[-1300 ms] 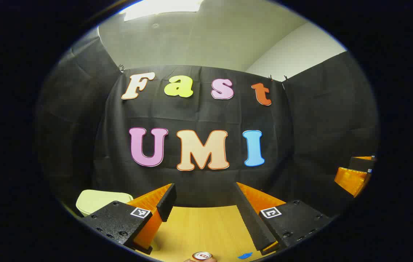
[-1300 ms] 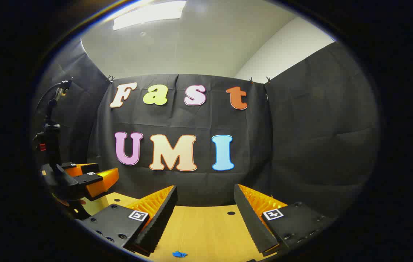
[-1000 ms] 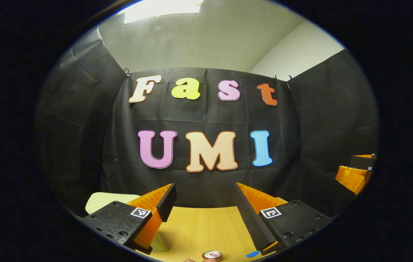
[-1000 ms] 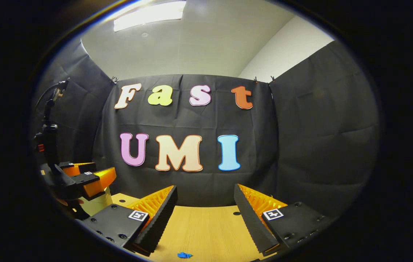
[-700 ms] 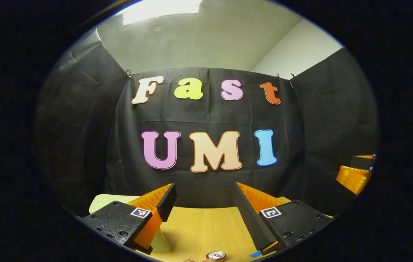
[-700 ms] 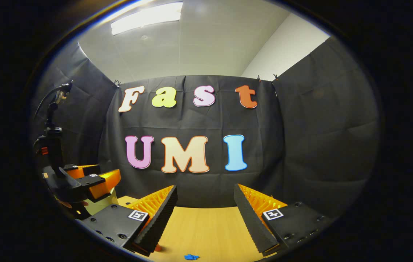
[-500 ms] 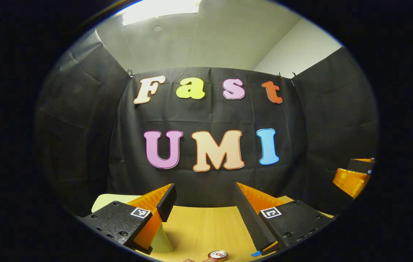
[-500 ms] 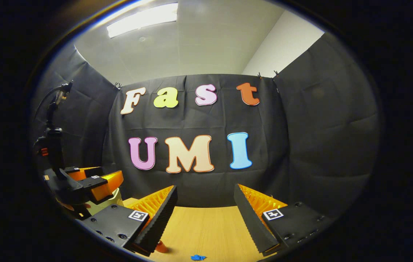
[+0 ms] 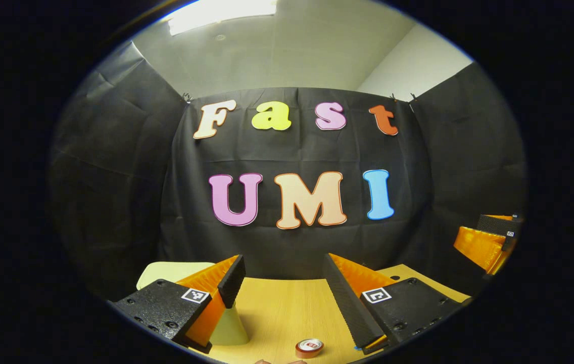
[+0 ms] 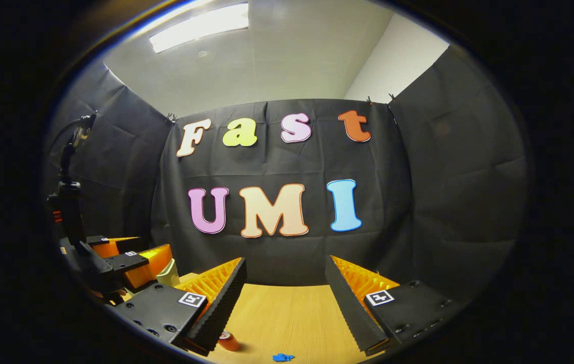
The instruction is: Press the lid of the desktop garbage bin to open it, pick up the crumpled paper on the desktop and throw it into the bin, then pick up the pop can on the desktop and drop it into the bin, and finally close the garbage bin lid.
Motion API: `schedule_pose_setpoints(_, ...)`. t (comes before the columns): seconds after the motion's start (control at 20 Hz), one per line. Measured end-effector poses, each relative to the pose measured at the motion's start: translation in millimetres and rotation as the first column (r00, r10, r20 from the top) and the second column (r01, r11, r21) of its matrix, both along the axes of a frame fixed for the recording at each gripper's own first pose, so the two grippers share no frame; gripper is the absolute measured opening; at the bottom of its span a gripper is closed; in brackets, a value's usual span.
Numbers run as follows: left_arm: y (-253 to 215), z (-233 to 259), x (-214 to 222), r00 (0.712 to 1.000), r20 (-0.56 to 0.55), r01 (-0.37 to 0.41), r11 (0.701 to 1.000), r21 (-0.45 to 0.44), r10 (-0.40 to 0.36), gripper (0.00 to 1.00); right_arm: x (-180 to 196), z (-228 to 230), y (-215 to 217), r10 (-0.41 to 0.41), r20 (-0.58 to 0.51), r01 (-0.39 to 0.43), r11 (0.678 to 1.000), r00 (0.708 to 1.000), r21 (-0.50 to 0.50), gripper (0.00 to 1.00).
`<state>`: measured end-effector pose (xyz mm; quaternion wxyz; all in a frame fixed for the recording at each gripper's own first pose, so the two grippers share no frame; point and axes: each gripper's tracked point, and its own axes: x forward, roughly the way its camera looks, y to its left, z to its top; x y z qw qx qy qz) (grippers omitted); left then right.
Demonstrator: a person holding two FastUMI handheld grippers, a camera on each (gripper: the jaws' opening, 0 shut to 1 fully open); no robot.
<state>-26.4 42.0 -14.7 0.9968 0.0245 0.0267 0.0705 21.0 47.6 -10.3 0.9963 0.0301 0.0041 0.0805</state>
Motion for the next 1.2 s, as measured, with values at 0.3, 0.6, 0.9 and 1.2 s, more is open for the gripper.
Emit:
schedule_pose_setpoints(0.3,7,0,5,1.000,-0.003,-0.011,0.999,0.038,0.011,0.92,2,-8,-6,-0.005,-0.014,0.005,1.000,1.000,-0.016,0.99)
schedule_pose_setpoints(0.6,14,16,7,0.999,0.036,-0.021,0.997,0.074,0.019,0.56,3,-9,-5,0.004,-0.022,-0.004,1.000,1.000,-0.025,0.98)
schedule_pose_setpoints(0.9,47,0,3,0.995,-0.009,-0.100,0.993,0.060,0.101,0.17,3,-9,6,0.028,-0.024,-0.029,0.999,0.999,-0.043,0.98)
schedule_pose_setpoints(1.2,105,-18,-2,0.972,-0.060,-0.227,0.973,0.039,0.229,0.00,3,-9,19,0.045,-0.016,-0.046,0.997,0.999,-0.063,0.98)
